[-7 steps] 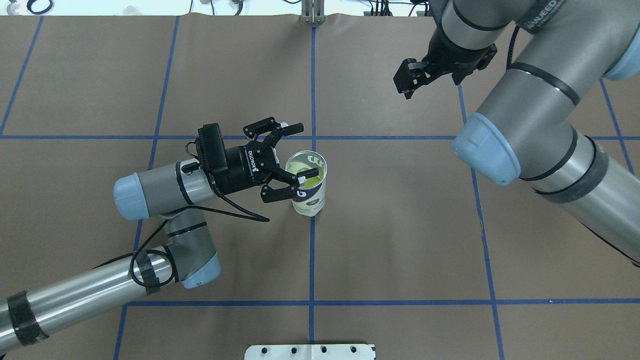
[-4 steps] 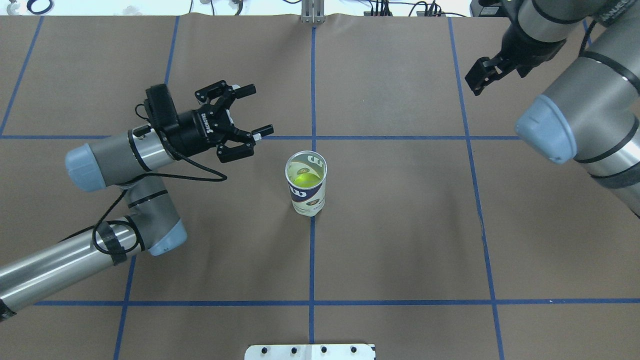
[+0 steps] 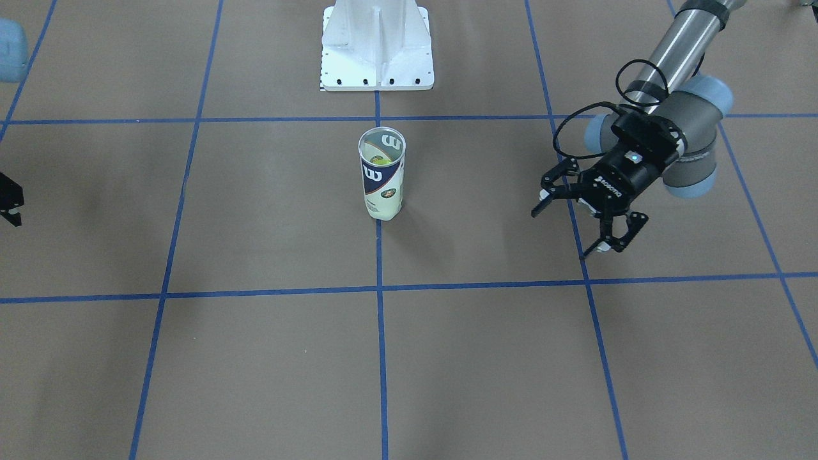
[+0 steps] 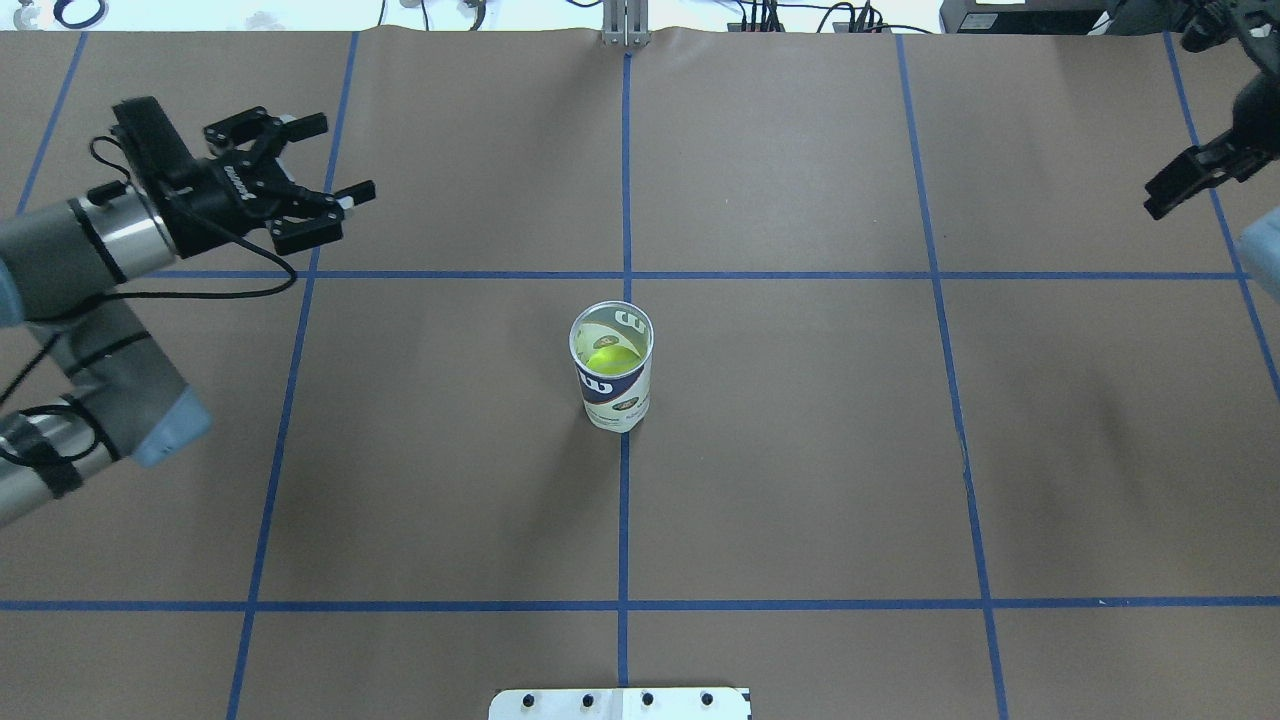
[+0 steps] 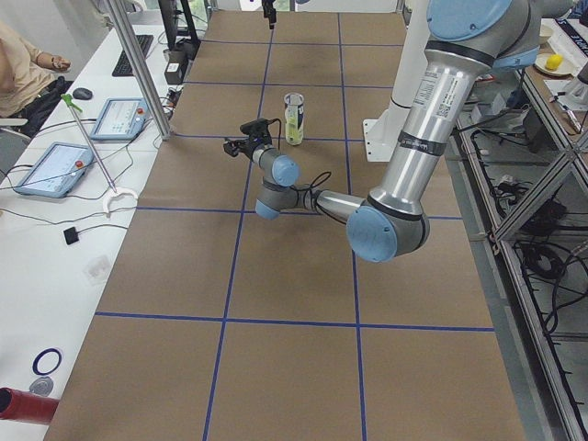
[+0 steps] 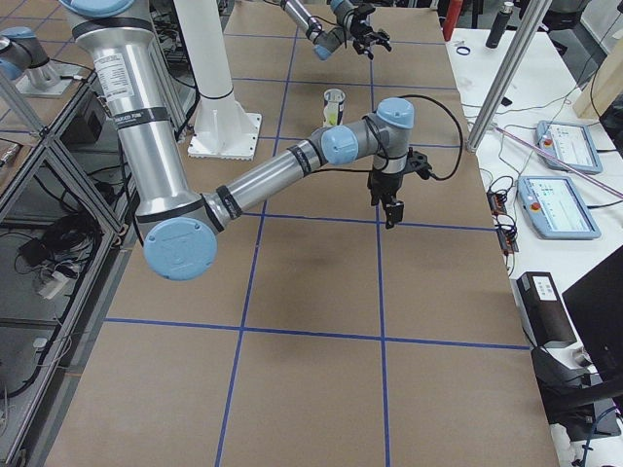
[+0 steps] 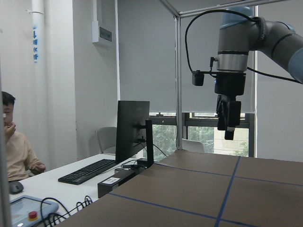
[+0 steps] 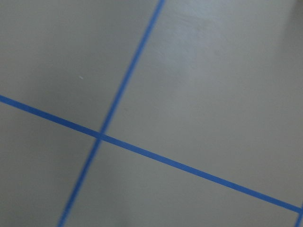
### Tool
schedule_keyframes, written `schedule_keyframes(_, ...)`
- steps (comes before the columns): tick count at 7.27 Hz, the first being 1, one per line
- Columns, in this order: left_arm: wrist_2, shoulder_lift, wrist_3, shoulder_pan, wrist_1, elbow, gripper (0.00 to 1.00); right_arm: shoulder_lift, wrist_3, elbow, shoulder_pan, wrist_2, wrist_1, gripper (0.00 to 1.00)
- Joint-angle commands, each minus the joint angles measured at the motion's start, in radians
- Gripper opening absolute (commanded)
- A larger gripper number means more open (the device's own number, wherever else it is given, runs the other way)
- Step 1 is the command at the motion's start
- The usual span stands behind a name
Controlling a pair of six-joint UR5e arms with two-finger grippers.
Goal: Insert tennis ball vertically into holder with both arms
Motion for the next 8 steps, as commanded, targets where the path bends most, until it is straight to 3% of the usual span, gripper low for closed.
schedule_keyframes(1,-0.244,0.119,0.003,-0.219,0.354,-0.125,0.99,-0.118,-0.143,-0.005,0.091,0.003,0.006,0.99)
schedule_keyframes(3,-0.550,0.142,0.089,-0.437,0.570,-0.106,0.99,-0.207,-0.268,-0.022,0.190,0.004,0.006,0.99)
schedule_keyframes(4,-0.657,0.144,0.189,-0.517,0.748,-0.109,0.99,-0.237,-0.289,-0.022,0.223,0.004,0.006,0.99)
schedule_keyframes(5,-0.663,0.147,0.359,-0.554,0.868,-0.104,0.99,-0.255,-0.291,-0.022,0.252,0.006,0.006,0.98)
schedule_keyframes(7,-0.649,0.196,0.390,-0.603,1.071,-0.087,0.99,-0.335,-0.290,-0.023,0.281,0.048,0.076,0.98)
schedule_keyframes(8,-0.629,0.225,0.410,-0.640,1.106,-0.060,0.99,-0.358,-0.285,-0.034,0.284,0.058,0.102,0.98)
